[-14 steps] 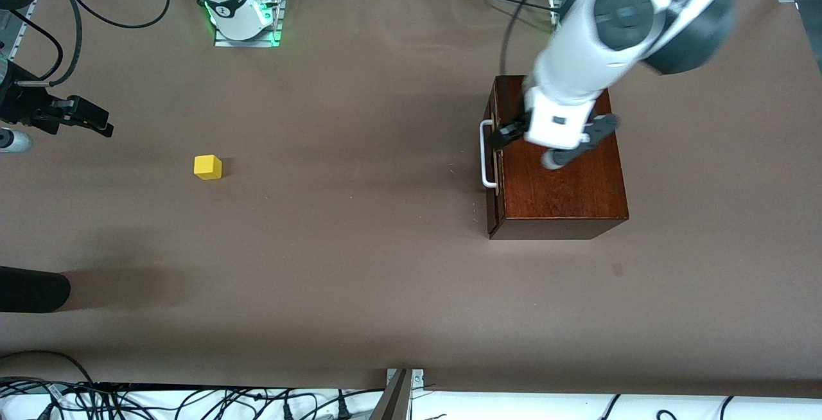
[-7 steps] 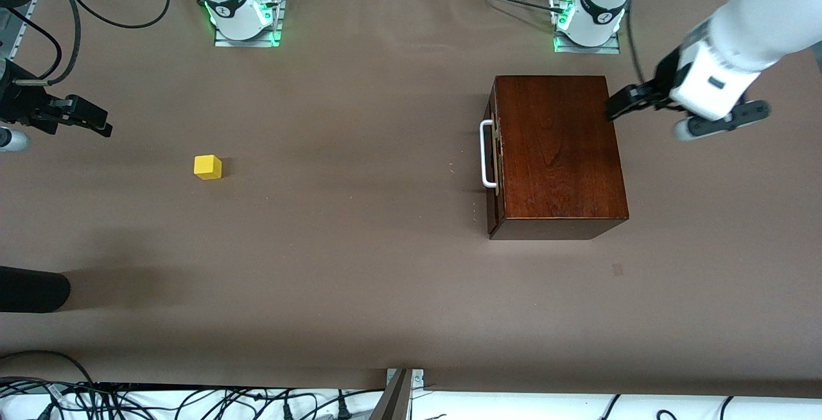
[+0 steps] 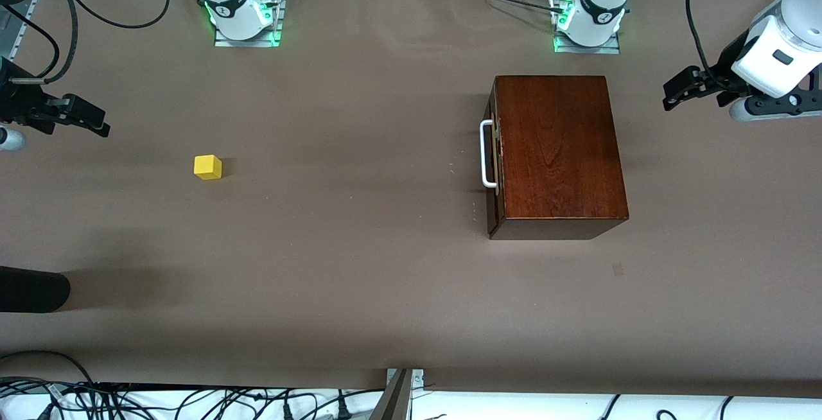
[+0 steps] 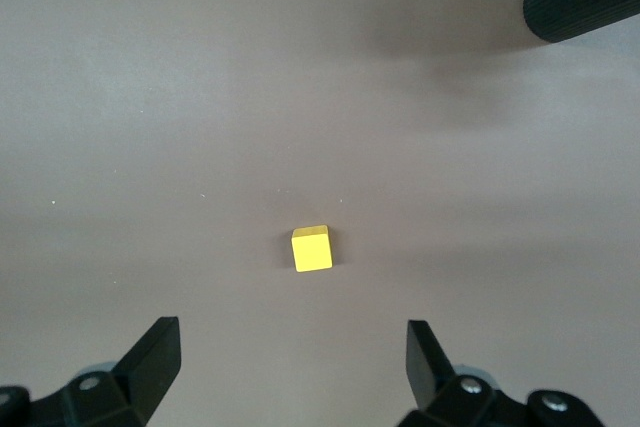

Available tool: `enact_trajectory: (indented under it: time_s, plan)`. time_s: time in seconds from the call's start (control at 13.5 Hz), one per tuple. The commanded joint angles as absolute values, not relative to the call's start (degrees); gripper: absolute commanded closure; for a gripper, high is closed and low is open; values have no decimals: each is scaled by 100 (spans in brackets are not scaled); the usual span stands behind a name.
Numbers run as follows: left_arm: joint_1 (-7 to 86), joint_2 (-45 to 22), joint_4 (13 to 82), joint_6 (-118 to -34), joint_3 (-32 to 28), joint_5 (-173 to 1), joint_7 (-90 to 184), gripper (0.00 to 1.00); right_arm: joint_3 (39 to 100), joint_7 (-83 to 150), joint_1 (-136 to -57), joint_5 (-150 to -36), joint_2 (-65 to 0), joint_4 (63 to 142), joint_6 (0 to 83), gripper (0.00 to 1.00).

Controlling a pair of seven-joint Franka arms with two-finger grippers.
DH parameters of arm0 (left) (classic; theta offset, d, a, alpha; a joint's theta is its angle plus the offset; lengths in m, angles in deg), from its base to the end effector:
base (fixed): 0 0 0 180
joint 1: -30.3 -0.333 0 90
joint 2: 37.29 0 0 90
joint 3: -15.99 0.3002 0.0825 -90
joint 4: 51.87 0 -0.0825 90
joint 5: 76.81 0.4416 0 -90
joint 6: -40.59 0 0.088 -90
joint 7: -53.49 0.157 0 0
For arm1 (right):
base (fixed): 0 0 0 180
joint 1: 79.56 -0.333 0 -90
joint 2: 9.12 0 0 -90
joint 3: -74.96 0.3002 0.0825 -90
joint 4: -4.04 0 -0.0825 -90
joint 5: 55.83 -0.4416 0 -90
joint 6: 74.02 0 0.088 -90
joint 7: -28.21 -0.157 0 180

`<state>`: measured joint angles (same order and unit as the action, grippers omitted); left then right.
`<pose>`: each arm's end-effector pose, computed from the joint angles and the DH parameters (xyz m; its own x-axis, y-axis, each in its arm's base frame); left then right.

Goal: Open drawer, take yellow block, close drawer

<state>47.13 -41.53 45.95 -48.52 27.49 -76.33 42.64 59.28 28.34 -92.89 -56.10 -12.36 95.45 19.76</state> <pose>0.5796 -0.0502 0.5290 0.9923 0.0949 -0.0792 0.0945 -0.9955 -0.0087 0.6310 -0.0221 0.5175 0.9992 -0.0388 -0.0131 -0.0387 -0.9992 0.0105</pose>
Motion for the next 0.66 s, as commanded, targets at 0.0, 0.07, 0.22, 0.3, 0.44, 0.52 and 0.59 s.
enact_trajectory:
  time_s: [0.0, 0.07, 0.22, 0.3, 0.44, 0.52, 0.59]
  plan:
    - [4762, -4248, 4605, -4897, 2715, -7461, 4400, 0, 5975, 2786, -9256, -5601, -1202, 9474, 1897, 0]
    - [4762, -4248, 4587, -4897, 2715, -7461, 4400, 0, 5984, 2777, -9256, -5601, -1202, 9474, 1906, 0]
    - [4762, -4239, 4569, -4897, 2715, -7470, 4400, 0, 5984, 2777, -9256, -5601, -1202, 9474, 1906, 0]
    - [4762, -4239, 4561, -4897, 2715, -7478, 4400, 0, 5984, 2795, -9256, -5601, -1194, 9474, 1897, 0]
    - [4744, -4239, 4534, -4871, 2715, -7505, 4400, 0, 5984, 2804, -9256, -5601, -1194, 9448, 1897, 0]
    - [4744, -4248, 4525, -4853, 2715, -7513, 4400, 0, 5984, 2804, -9256, -5601, -1194, 9439, 1897, 0]
    - [4744, -4231, 4490, -4870, 2724, -7514, 4409, 0, 5984, 2804, -9256, -5601, -1194, 9439, 1897, 0]
